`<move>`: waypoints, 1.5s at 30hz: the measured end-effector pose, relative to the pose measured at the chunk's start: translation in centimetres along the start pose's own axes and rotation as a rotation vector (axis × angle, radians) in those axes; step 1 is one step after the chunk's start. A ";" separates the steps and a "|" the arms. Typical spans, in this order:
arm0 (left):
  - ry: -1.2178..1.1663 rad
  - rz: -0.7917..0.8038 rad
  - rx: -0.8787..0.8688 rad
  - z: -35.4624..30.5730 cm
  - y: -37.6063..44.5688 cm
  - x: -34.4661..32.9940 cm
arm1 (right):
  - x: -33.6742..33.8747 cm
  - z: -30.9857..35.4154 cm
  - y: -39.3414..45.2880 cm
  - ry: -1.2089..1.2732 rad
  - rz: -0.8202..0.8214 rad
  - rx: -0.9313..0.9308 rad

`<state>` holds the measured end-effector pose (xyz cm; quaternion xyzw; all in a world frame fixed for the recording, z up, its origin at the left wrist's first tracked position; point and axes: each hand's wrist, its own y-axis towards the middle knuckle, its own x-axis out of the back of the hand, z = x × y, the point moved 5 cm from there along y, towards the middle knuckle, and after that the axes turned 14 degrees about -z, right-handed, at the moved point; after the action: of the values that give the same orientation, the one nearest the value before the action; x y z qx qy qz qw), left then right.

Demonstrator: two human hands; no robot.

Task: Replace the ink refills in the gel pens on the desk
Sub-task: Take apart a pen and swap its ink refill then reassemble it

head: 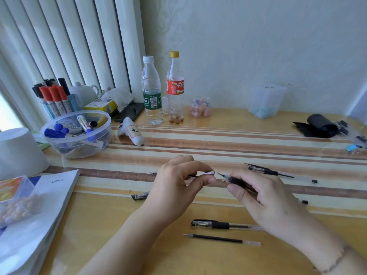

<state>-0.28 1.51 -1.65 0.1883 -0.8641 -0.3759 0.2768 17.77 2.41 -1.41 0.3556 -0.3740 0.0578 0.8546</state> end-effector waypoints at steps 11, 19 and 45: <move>0.078 0.176 -0.096 -0.6 -0.6 -0.8 | 0.1 0.3 0.1 -0.289 0.012 0.103; 0.120 0.209 -0.143 -1.2 -0.9 -1.0 | 0.3 1.2 -0.3 -0.323 0.052 0.054; 0.115 0.163 -0.060 0.0 -0.4 -0.5 | 0.3 0.2 -0.2 -0.249 0.030 -0.095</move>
<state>0.14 1.50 -2.11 0.1303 -0.8476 -0.3663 0.3612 17.89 2.09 -1.25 0.3138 -0.4847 0.0081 0.8164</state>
